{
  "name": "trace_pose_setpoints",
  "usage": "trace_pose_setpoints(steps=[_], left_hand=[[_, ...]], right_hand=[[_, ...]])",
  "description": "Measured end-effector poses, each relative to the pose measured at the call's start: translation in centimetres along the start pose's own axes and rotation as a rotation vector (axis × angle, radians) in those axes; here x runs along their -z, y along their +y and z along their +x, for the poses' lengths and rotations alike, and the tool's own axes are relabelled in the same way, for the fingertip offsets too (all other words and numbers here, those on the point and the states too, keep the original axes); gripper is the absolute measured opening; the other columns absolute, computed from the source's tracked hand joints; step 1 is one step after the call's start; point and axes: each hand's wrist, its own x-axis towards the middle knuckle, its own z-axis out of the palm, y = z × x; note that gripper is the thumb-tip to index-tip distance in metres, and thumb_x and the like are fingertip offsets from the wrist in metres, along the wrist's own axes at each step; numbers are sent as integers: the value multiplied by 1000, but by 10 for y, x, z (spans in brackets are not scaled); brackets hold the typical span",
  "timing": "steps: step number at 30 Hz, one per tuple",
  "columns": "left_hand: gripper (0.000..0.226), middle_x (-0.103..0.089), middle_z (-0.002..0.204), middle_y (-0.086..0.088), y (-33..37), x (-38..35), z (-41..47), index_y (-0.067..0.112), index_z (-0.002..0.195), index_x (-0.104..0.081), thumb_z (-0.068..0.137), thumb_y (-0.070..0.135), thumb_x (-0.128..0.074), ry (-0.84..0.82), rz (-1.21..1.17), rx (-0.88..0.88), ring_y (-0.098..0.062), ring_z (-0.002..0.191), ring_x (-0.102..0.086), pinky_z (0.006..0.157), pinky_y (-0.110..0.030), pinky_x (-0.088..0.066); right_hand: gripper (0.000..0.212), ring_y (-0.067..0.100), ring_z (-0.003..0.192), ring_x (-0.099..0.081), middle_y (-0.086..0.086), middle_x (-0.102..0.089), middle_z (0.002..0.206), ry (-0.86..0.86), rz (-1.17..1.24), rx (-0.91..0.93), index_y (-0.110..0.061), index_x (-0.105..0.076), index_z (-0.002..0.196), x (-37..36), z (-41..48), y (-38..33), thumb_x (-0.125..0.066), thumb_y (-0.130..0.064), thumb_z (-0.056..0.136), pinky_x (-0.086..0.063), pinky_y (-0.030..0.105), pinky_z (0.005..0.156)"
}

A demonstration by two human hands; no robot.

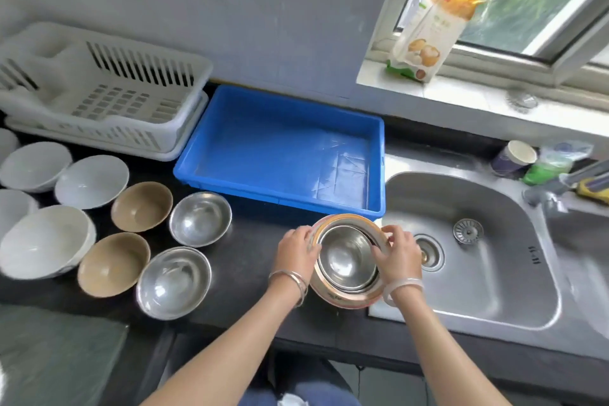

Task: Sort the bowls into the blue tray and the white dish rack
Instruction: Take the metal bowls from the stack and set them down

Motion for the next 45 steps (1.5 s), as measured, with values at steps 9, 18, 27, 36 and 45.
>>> trace_pose_setpoints(steps=[9,18,27,36,45], left_hand=[[51,-59,123,-5,3,-20,10,21,129,-46,82,6,-60,-72,38,-8,-24,113,-56,97,-32,-44],[40,-63,116,-6,0,-23,12,16,121,-53,82,7,-63,-49,14,26,-23,105,-60,93,-33,-49],[36,-63,112,-7,-4,-28,14,15,117,-55,83,12,-64,-52,51,51,-24,101,-62,92,-37,-52],[42,-60,115,-7,1,-33,18,16,119,-52,81,19,-68,-38,155,70,-25,102,-61,85,-36,-52],[37,-63,94,-3,7,-31,21,22,113,-47,81,8,-61,-27,161,59,-21,77,-62,62,-30,-52]], right_hand=[[40,25,85,-52,-1,-46,90,-130,-18,-97,-20,-46,99,-11,-2,11,-73,-28,70,-37,29,66],[19,29,87,-58,8,-61,99,-87,-143,-23,-13,-56,100,-3,1,13,-53,-18,82,-36,27,65],[18,33,80,-59,13,-67,90,-34,-279,-2,-12,-54,77,12,-1,7,-46,-23,89,-31,29,59],[23,24,67,-43,5,-54,68,98,-3,-65,-12,-54,65,26,-4,6,-54,-19,86,-27,29,59],[22,22,60,-48,6,-62,64,111,222,-186,-10,-62,67,37,-10,18,-55,-20,86,-35,8,53]])
